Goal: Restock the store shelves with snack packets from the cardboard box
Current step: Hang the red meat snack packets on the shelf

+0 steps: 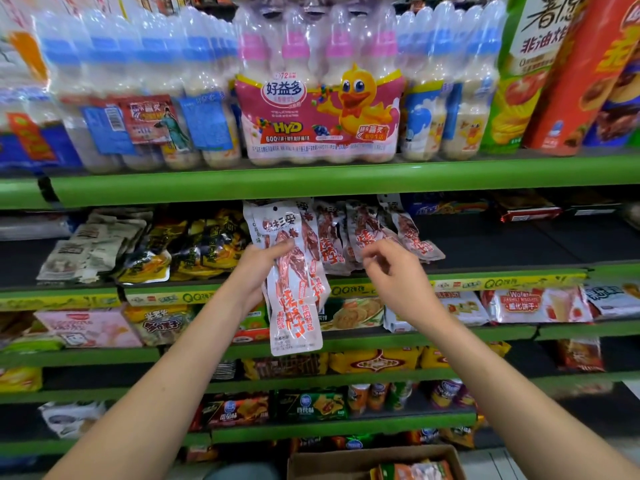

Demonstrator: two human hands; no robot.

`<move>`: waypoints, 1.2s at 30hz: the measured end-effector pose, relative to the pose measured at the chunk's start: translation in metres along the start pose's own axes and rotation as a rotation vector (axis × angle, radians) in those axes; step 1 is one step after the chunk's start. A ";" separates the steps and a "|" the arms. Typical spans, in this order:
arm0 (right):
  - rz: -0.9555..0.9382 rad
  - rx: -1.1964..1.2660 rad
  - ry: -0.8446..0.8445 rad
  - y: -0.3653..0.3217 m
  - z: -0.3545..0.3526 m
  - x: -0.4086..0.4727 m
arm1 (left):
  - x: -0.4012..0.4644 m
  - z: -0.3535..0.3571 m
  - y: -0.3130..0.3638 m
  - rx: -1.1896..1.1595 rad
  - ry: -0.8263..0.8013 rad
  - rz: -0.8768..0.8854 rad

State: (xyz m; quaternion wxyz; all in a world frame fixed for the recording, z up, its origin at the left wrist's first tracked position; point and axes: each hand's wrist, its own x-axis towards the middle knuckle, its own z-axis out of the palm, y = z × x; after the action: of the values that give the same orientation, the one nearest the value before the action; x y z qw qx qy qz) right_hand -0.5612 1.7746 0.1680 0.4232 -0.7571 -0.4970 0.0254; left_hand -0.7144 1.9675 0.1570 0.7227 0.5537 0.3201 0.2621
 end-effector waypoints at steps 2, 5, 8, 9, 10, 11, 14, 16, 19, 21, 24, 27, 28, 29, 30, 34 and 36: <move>0.044 0.091 -0.078 -0.014 0.006 -0.008 | -0.008 0.008 -0.002 -0.030 -0.043 0.009; 0.176 0.231 -0.206 -0.022 0.016 -0.019 | -0.018 0.021 -0.007 -0.092 -0.107 0.031; 0.408 0.583 -0.189 -0.019 0.020 -0.024 | -0.023 0.031 -0.011 -0.087 -0.164 0.024; 0.486 0.703 -0.154 -0.017 0.020 -0.024 | -0.026 0.033 -0.011 -0.069 -0.175 0.020; 0.546 0.789 -0.119 -0.014 0.019 -0.024 | -0.027 0.033 -0.012 -0.044 -0.193 0.024; 0.581 0.839 -0.098 -0.011 0.017 -0.024 | -0.027 0.033 -0.013 -0.014 -0.213 0.028; 0.590 0.879 -0.074 -0.005 0.012 -0.029 | -0.025 0.032 -0.012 0.064 -0.255 0.032; 0.589 0.872 -0.032 -0.003 0.011 -0.036 | -0.019 0.029 -0.007 0.079 -0.230 0.049; 0.579 0.882 -0.001 0.000 0.010 -0.048 | -0.007 0.020 0.008 0.142 -0.097 0.068; 0.582 0.896 -0.005 0.001 0.010 -0.056 | 0.005 0.010 0.015 0.249 -0.039 0.068; 0.611 0.943 0.022 0.003 0.008 -0.068 | 0.021 -0.006 0.016 0.433 0.050 0.050; 0.620 0.996 0.051 0.005 0.006 -0.078 | 0.028 -0.018 0.015 0.472 0.083 0.054; 0.615 1.007 0.059 0.005 0.006 -0.080 | 0.028 -0.019 0.014 0.457 0.084 0.067; 0.609 1.011 0.066 0.005 0.006 -0.082 | 0.028 -0.019 0.012 0.445 0.091 0.081; 0.603 1.008 0.071 0.005 0.006 -0.084 | 0.029 -0.019 0.009 0.444 0.114 0.090; 0.591 1.007 0.089 0.006 0.007 -0.092 | 0.033 -0.021 -0.010 0.440 0.195 0.136; 0.590 1.021 0.088 0.007 0.008 -0.096 | 0.033 -0.022 -0.013 0.420 0.205 0.162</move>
State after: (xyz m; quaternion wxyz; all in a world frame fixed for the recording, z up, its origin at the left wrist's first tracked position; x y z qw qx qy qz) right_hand -0.6083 1.7042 0.1218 0.7294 -0.5642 -0.1721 0.3465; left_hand -0.7093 2.0024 0.1345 0.5321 0.6862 0.3936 0.3018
